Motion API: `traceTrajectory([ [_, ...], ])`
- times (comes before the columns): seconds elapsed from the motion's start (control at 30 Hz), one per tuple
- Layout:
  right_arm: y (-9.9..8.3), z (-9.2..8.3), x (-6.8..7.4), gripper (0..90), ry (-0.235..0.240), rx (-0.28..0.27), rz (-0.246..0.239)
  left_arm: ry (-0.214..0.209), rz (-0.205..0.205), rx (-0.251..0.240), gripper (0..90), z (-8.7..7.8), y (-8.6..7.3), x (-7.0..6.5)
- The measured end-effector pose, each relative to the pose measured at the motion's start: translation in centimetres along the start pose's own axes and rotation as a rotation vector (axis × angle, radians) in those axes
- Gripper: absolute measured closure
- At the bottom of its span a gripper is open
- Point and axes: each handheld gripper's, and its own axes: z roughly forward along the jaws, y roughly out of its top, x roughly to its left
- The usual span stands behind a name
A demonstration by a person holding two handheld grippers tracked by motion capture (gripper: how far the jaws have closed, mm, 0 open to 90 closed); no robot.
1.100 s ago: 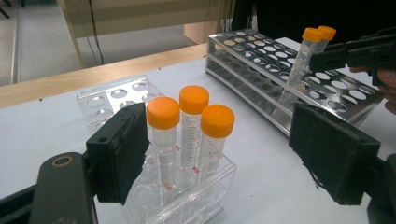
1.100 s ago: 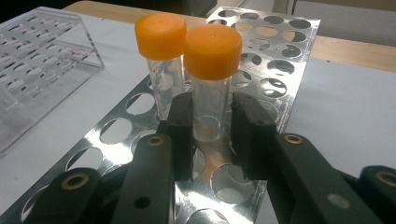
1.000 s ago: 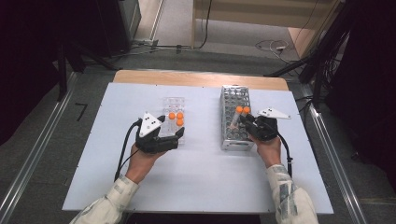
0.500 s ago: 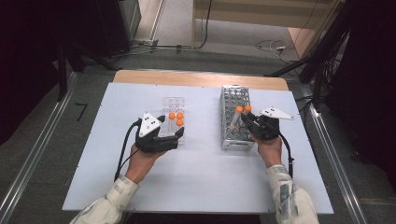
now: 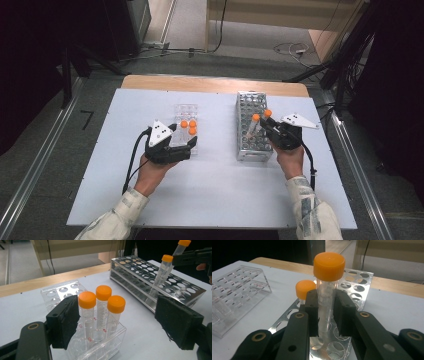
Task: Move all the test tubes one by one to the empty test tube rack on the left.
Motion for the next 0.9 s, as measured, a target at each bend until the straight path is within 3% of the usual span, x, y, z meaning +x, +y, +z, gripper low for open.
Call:
traceTrajectory([
  [0.6, 1.2, -2.6, -0.1, 72.3, 0.001, -0.065, 0.016, -0.004, -0.003, -0.005, 20.0, -0.1, 0.0, 0.0],
  [0.9, 1.3, -4.2, 1.0, 72.3, 0.032, -0.068, -0.005, -0.005, -0.003, -0.01, 20.0, -0.3, 0.1, 0.0],
])
